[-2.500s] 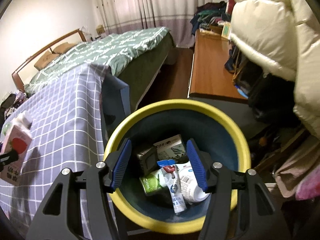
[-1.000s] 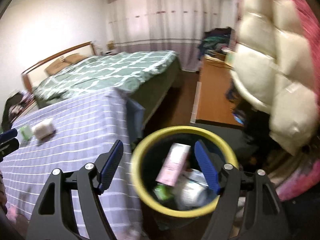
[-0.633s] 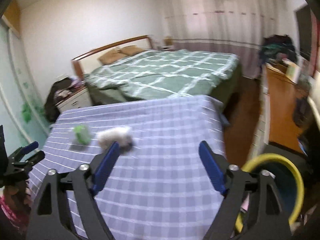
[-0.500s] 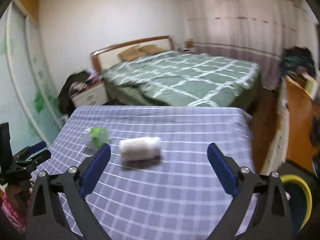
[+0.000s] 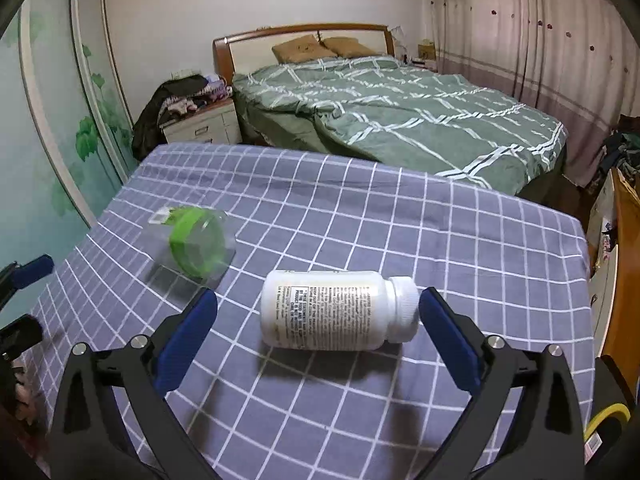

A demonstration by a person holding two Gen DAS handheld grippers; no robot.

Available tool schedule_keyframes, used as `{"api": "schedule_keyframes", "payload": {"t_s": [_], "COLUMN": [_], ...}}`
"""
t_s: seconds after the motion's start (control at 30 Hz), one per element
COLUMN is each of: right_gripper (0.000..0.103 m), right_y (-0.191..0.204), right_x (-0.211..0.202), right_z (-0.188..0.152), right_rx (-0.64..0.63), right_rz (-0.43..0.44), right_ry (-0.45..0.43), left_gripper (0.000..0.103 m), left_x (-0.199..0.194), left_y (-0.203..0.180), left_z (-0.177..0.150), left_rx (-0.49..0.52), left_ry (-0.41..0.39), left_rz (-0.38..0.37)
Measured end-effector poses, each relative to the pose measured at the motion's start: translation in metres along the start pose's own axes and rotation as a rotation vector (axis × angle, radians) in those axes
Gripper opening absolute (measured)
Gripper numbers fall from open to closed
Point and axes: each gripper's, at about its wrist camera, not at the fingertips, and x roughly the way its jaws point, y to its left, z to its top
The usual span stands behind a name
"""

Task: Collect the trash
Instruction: 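Grasp the white pill bottle with the right gripper and lift it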

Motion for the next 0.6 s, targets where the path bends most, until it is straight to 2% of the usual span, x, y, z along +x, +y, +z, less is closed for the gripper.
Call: {"api": "schedule_keyframes", "payload": {"t_s": [0.3,0.4,0.6], "right_gripper": [0.096,0.096,0.096], "right_y": [0.008,0.003,-0.003], "right_x": [0.019,0.023,0.026], "right_z": [0.003,0.003,0.001], "right_rx": [-0.056,-0.078,-0.092], "right_rz": [-0.084,-0.083,-0.020], "right_ry": [0.008,0.018,0.052], "left_gripper": [0.098,0.098,0.098], "left_x": [0.003,0.003,0.004], "left_y": [-0.001,-0.003,-0.006], "left_z": [-0.001,-0.002,-0.003], "left_rx": [0.003,0.009,0.018], "left_ry": [0.012,0.011,0.016], "left_rz": [0.003,0.002,-0.001]}}
